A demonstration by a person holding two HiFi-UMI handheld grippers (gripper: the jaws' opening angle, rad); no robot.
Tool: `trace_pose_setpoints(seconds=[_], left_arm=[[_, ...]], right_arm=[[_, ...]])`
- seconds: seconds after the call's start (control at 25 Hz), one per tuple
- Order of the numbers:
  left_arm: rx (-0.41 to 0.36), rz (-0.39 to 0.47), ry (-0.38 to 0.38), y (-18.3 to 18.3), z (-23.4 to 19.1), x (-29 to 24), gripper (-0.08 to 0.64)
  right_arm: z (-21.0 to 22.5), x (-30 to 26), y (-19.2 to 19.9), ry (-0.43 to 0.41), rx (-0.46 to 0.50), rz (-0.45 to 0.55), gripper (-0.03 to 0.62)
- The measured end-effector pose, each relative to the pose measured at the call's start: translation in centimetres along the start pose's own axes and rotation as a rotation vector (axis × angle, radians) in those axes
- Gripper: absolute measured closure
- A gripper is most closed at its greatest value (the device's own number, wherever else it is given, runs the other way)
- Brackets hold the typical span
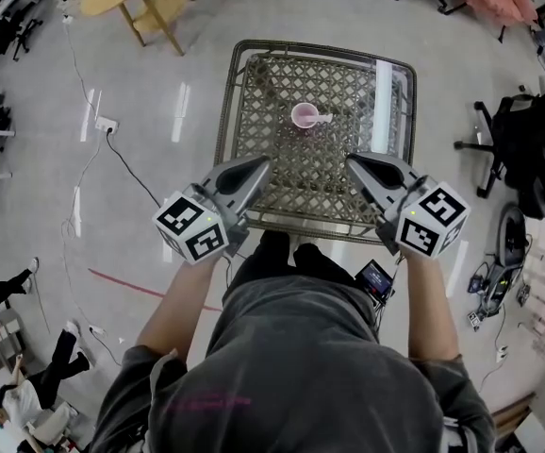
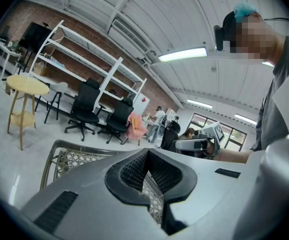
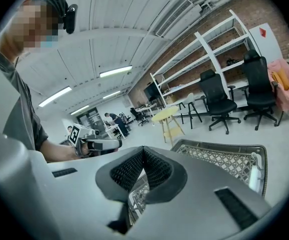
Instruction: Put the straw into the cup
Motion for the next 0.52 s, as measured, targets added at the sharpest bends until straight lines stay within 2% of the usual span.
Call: trace_pose_setpoints(seconds=[0.52], left_arm=[[-0.001,0.015,-0.006,0.3,0.8,0.5,0.549]], right_arm=[[-0.8,0.1,0.1,-0.002,0.026,-0.018,0.578]])
Point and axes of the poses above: the fingertips, and each gripper's own axes: x backward along the fingers, z to its right, y out of its underside, the point moved 7 cm from there along x, backward along the fingers, and after that the axes turned 11 degrees about -x, right-handed, at the moved point
